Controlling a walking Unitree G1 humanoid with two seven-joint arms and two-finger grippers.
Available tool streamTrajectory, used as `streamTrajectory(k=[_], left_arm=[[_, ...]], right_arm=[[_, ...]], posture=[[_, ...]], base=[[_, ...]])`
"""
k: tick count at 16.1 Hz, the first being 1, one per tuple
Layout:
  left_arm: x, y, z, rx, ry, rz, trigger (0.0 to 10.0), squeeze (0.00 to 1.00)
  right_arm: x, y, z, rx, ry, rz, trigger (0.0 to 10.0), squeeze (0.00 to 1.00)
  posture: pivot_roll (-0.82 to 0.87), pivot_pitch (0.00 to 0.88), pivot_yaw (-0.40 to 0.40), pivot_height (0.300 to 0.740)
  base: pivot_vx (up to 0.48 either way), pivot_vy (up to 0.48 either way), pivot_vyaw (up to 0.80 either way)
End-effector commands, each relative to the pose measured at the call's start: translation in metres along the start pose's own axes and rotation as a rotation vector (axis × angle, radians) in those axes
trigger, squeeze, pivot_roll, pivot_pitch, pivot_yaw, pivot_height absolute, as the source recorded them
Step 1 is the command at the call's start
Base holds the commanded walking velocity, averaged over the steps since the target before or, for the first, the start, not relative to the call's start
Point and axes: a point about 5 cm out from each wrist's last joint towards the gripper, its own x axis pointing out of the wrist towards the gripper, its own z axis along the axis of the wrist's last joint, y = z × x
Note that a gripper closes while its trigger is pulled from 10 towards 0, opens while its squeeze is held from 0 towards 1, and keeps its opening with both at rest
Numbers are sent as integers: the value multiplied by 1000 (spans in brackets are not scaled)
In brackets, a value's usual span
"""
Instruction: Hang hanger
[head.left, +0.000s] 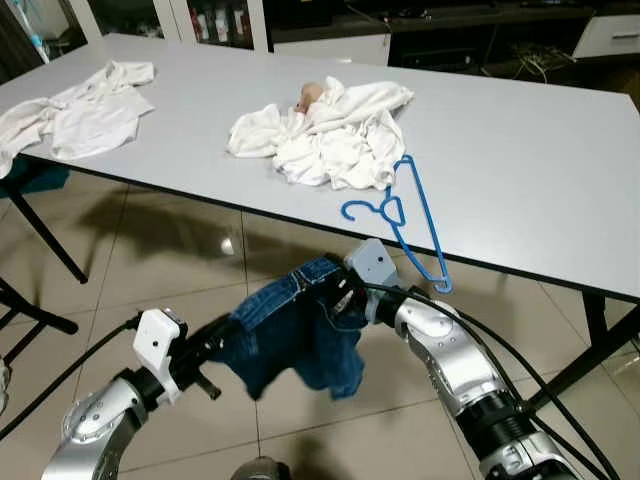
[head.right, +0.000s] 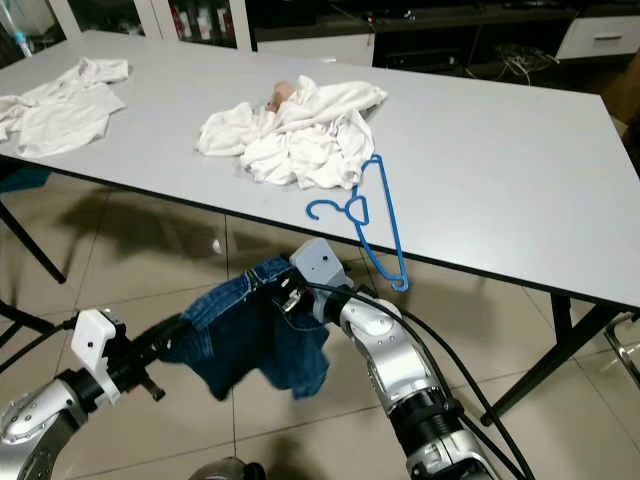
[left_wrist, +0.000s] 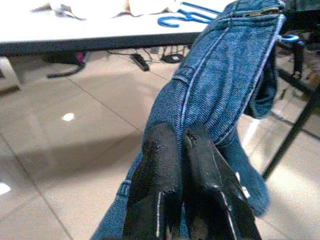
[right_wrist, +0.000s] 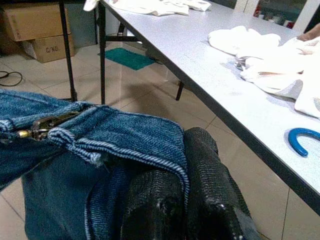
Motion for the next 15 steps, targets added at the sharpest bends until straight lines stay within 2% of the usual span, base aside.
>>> streamTrajectory(k=[1,2,3,4,6,7,8,9,12,13,15], left_arm=[[-10,14,-4,20,23,89,10000,0],[-10,24,-1,66,1,164,10000,0],[-10,24,-1,66,1,164,10000,0],[-10,33,2,114,-18,242,10000,0],[-11,40,8,199,-46,307,10000,0],[-14,44,13,198,-85,324,10000,329],[-14,46,15,204,-100,333,10000,329],[-15,47,18,202,-129,328,10000,1000],[-13,42,20,203,-163,278,10000,1000],[-9,35,22,182,-182,212,10000,1000],[-7,35,23,188,-190,224,10000,1000]], right_arm=[[-4,-15,4,2,-13,-74,10000,0],[-3,-17,5,6,-17,-85,10000,0],[-3,-17,5,6,-17,-85,10000,0],[-3,-18,5,9,-15,-94,10000,0],[-3,-19,3,8,6,-113,10000,0],[-3,-22,3,16,13,-135,10000,0],[-3,-24,3,22,13,-142,10000,0],[-3,-27,4,23,9,-154,10000,0],[-3,-29,7,24,2,-166,10000,0],[-3,-30,8,24,1,-172,10000,0],[-2,-31,11,26,-7,-178,10000,0]], posture=[[11,0,72,740],[10,0,72,740],[10,0,72,740],[10,0,71,740],[10,0,71,740],[10,0,71,740],[10,0,71,740],[10,0,71,740],[12,0,71,740],[11,0,74,740],[9,0,77,740]], base=[[0,0,0],[0,0,0],[0,0,0],[0,0,0],[0,0,0],[0,0,0],[0,0,0],[0,0,0],[0,0,0],[0,0,0],[0,0,0]])
